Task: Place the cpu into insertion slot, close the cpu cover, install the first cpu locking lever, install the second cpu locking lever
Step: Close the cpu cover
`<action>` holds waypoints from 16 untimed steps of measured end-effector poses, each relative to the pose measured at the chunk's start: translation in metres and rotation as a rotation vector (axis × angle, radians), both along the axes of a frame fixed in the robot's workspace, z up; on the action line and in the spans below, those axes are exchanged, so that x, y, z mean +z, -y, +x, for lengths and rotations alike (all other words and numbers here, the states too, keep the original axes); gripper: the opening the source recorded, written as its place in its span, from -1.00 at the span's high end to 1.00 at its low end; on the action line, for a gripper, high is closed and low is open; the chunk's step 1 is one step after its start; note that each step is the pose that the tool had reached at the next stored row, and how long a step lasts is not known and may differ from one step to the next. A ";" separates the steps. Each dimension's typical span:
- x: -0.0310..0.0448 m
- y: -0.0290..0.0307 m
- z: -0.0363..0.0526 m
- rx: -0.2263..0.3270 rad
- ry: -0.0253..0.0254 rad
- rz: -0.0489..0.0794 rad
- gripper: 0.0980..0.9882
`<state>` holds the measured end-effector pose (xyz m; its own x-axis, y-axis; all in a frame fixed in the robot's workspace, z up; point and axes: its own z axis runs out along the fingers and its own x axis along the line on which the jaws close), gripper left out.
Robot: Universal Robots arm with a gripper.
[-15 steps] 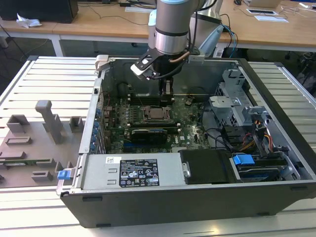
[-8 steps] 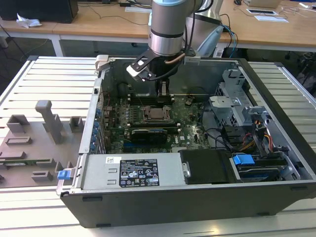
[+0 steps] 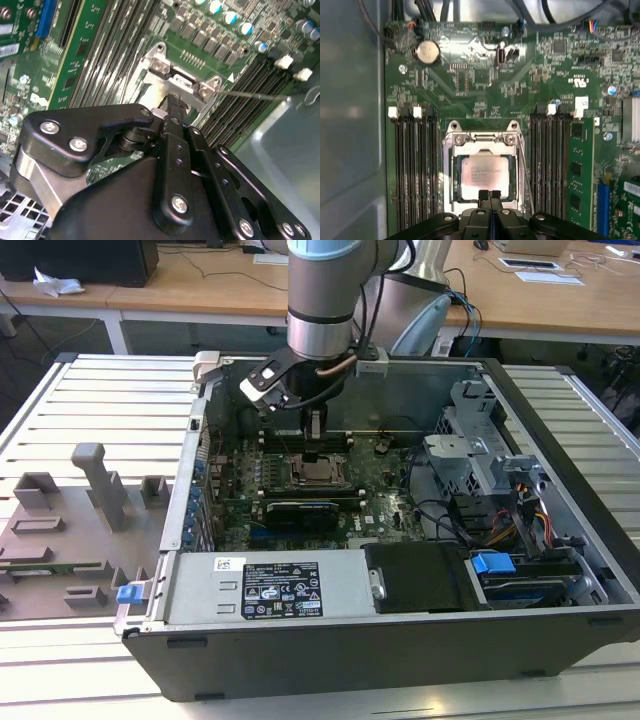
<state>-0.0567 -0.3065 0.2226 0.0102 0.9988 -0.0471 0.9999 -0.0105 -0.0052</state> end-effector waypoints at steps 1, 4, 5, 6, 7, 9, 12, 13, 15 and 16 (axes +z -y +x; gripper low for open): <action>-0.0030 0.0000 -0.0026 0.000 0.0000 0.000 0.98; -0.0083 0.0000 -0.0055 0.000 0.0000 0.000 0.98; -0.0088 0.0001 -0.0061 0.000 -0.0001 0.000 0.98; -0.0090 0.0001 -0.0066 0.000 -0.0001 0.000 0.98; -0.0092 0.0001 -0.0073 0.000 -0.0002 0.000 0.98; -0.0097 0.0000 -0.0089 0.000 0.0001 0.000 0.98; -0.0110 0.0000 -0.0131 0.000 0.0001 0.002 0.98; -0.0119 0.0000 -0.0152 0.000 -0.0001 0.002 0.98; -0.0131 0.0000 -0.0170 0.000 0.0000 0.002 0.98; -0.0138 -0.0001 -0.0171 0.000 0.0001 0.003 0.98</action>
